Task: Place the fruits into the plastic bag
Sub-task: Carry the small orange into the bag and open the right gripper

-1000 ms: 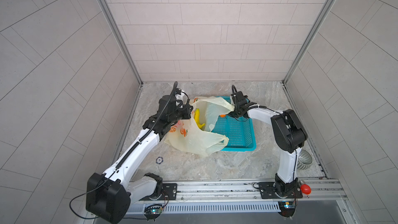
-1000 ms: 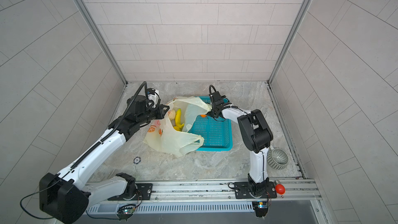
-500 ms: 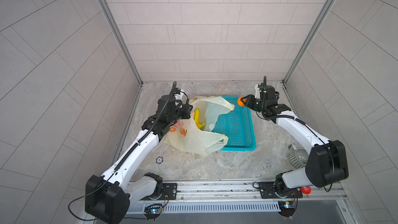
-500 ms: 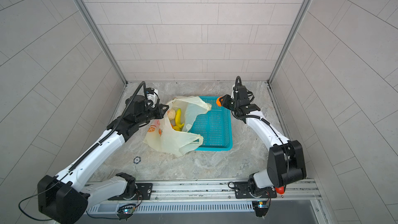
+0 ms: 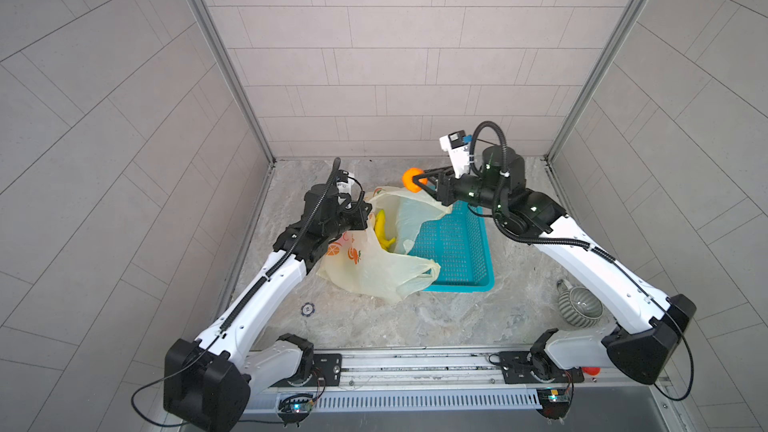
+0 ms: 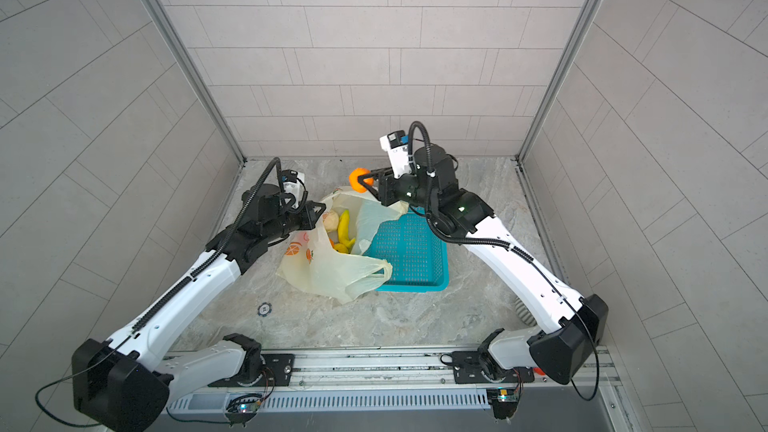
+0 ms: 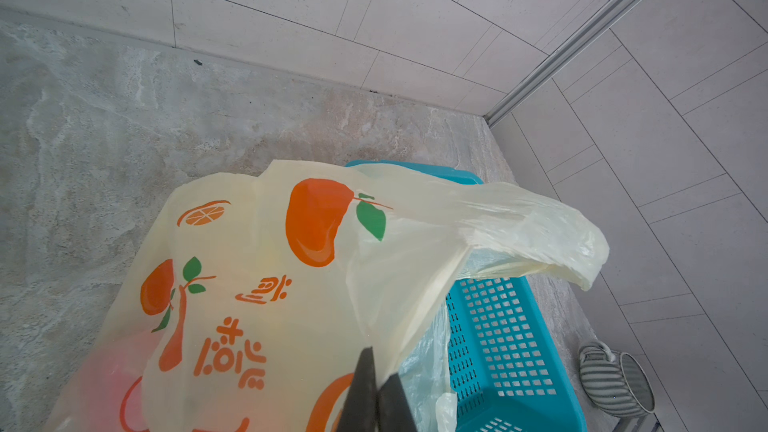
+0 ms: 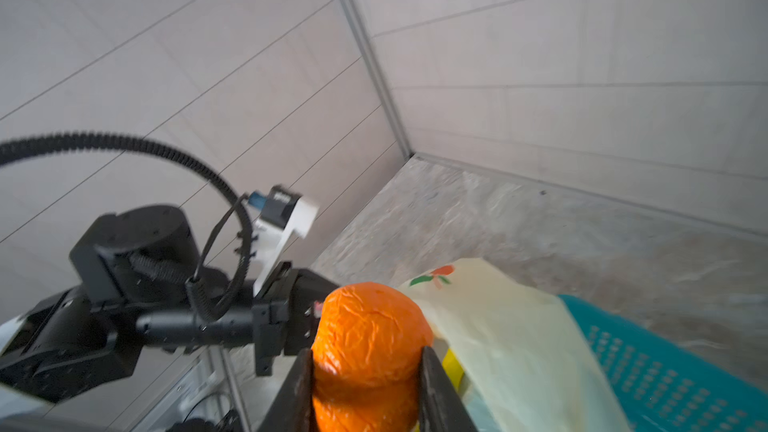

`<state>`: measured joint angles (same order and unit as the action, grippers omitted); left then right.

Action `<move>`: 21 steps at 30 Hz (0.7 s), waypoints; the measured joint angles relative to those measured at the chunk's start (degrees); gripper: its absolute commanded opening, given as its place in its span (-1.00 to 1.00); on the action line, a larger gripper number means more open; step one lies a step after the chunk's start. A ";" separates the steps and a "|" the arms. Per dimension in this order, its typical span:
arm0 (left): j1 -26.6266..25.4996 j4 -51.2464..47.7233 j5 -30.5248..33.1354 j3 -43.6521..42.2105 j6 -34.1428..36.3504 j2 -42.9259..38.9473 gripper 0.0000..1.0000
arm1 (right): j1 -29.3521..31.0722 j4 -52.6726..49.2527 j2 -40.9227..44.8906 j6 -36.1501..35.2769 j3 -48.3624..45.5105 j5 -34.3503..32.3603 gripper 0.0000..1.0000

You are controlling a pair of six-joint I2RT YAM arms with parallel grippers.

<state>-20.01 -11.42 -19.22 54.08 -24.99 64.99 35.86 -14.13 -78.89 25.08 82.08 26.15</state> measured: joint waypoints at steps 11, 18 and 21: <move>0.00 -0.02 0.44 0.00 0.02 -0.61 -1.00 | 1.68 1.79 -15.89 2.97 -5.92 -1.07 -0.57; 0.00 -0.02 0.44 0.00 0.02 -0.74 -1.00 | 1.70 1.60 -23.61 3.30 -0.15 -2.32 -0.38; 0.00 -0.02 0.44 0.00 0.02 -0.74 -1.00 | 1.70 1.40 -25.97 3.72 2.29 -2.38 -0.06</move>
<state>-20.01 -11.44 -18.79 54.08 -24.97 64.25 37.56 -12.73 -104.86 28.80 84.38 23.77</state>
